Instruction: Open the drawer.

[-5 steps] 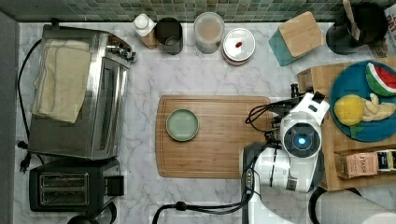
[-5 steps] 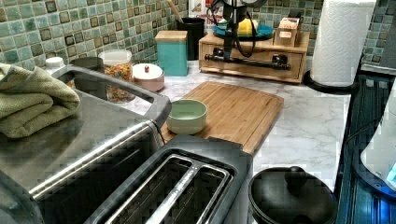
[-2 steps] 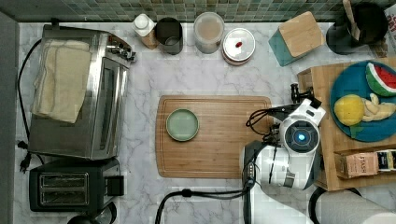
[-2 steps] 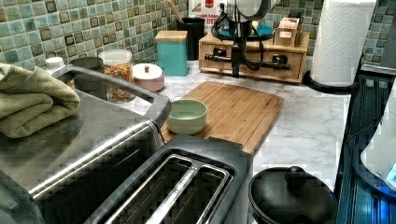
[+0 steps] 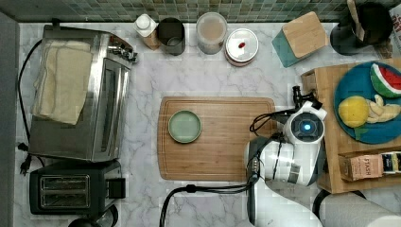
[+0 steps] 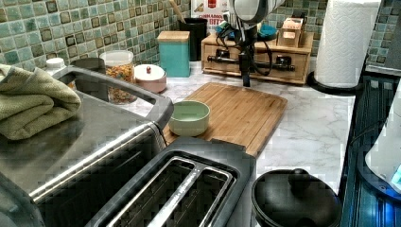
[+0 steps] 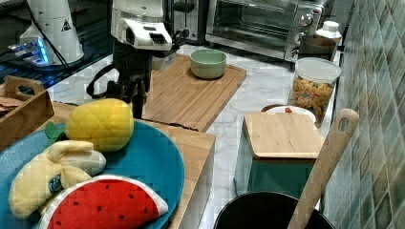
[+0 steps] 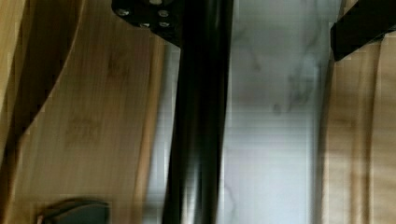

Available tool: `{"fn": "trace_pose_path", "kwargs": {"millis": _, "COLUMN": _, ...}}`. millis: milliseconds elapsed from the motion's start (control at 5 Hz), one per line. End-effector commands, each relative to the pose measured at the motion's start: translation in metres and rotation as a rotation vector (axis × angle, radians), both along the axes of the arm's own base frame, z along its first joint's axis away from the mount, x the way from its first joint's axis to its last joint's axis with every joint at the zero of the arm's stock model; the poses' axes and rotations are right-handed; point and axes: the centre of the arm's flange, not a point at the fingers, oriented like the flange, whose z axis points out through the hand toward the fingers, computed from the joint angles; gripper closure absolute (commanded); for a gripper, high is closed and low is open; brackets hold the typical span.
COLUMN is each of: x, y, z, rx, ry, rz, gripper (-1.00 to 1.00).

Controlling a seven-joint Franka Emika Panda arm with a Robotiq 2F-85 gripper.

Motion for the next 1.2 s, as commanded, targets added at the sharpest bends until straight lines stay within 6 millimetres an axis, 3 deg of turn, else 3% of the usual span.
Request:
{"fn": "trace_pose_path", "kwargs": {"millis": 200, "x": -0.001, "y": 0.017, "z": 0.059, "rx": 0.321, "ry": -0.13, "rz": 0.115, "gripper": -1.0}}
{"fn": "trace_pose_path", "kwargs": {"millis": 400, "x": -0.001, "y": 0.066, "z": 0.036, "rx": 0.332, "ry": -0.154, "rz": 0.042, "gripper": -1.0}}
{"fn": "trace_pose_path", "kwargs": {"millis": 600, "x": -0.013, "y": 0.108, "z": 0.03, "rx": 0.346, "ry": -0.152, "rz": 0.005, "gripper": -1.0}}
{"fn": "trace_pose_path", "kwargs": {"millis": 800, "x": -0.021, "y": 0.153, "z": 0.025, "rx": 0.329, "ry": -0.126, "rz": -0.031, "gripper": -1.0}}
{"fn": "trace_pose_path", "kwargs": {"millis": 1200, "x": -0.037, "y": 0.224, "z": 0.031, "rx": 0.368, "ry": -0.065, "rz": -0.01, "gripper": -1.0}}
